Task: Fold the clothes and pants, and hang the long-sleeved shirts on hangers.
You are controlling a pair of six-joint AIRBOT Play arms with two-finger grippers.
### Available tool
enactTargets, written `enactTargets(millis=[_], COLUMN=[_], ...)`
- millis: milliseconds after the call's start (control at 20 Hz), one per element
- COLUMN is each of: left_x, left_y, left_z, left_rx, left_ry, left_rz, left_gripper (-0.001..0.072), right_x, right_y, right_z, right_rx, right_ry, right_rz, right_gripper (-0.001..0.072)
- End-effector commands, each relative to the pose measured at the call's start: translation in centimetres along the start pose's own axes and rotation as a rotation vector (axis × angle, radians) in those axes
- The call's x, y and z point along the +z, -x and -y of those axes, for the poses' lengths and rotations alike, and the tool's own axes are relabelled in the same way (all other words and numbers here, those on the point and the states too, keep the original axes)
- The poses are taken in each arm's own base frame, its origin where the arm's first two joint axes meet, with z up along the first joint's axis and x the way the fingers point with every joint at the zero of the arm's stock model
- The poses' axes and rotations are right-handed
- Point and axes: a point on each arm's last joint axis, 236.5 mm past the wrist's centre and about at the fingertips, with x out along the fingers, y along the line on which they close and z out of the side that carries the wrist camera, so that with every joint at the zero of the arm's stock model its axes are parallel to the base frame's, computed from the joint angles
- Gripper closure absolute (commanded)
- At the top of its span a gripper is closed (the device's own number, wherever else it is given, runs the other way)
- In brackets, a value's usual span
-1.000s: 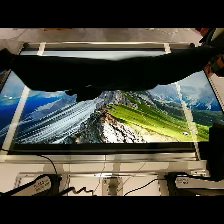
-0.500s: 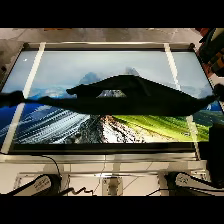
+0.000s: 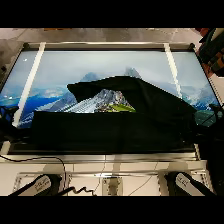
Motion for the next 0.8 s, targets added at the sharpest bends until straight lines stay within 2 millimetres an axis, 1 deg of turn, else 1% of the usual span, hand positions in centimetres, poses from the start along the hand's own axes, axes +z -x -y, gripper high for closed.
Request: enactTargets(millis=[0,50,100,150,200,250,300,350,400,450,500,600,650,750], left_x=[-3.1,-2.6,-2.1,-1.6,-1.2,-0.7,-0.1,0.9,2.1,3.9,5.8,10.8,13.6,18.1], left_y=[-2.0,-2.2,-2.3,-2.3,-2.3,-2.1,-1.8,-1.4,-0.9,-0.1,0.8,3.8,5.9,9.7], left_z=[-2.3,-2.6,-2.6,-2.7,-2.7,-2.7,-2.5,-1.8,-0.7,0.8,2.8,8.0,10.7,14.4], left_rx=[0.120,0.131,0.135,0.139,0.143,0.147,0.150,0.136,0.115,0.079,0.028,-0.108,-0.177,-0.289], left_ry=[0.038,0.038,0.049,0.049,0.044,0.040,0.052,0.049,0.039,0.025,0.014,-0.002,-0.001,0.054], left_rz=[-0.109,-0.088,-0.062,-0.042,-0.028,-0.010,0.010,0.041,0.082,0.142,0.209,0.405,0.532,0.724], left_gripper=[0.0681,0.0679,0.0654,0.0439,0.0151,0.0047,0.0047,0.0047,0.0047,0.0048,0.0048,0.0069,0.0073,0.0075], right_x=[-2.7,-2.2,-1.4,-0.8,-0.3,0.3,0.8,1.3,1.7,2.0,2.4,3.0,3.3,3.8], right_y=[-2.5,-2.7,-2.7,-2.7,-2.7,-2.7,-2.7,-2.7,-2.6,-2.6,-2.6,-2.5,-2.5,-2.4], right_z=[0.4,0.5,0.5,0.6,0.6,0.7,0.6,0.7,0.6,0.4,0.2,-0.1,-0.2,-0.2], right_rx=[-0.028,-0.032,-0.035,-0.038,-0.039,-0.043,-0.042,-0.044,-0.041,-0.032,-0.024,-0.009,-0.008,-0.006], right_ry=[0.015,0.016,0.016,0.016,0.016,0.018,0.017,0.012,0.006,0.005,0.003,0.001,0.000,-0.001], right_rz=[-0.096,-0.075,-0.042,-0.015,0.005,0.029,0.053,0.071,0.088,0.103,0.118,0.146,0.158,0.182], right_gripper=[0.0670,0.0669,0.0613,0.0385,0.0174,0.0127,0.0128,0.0128,0.0129,0.0129,0.0129,0.0129,0.0129,0.0129])
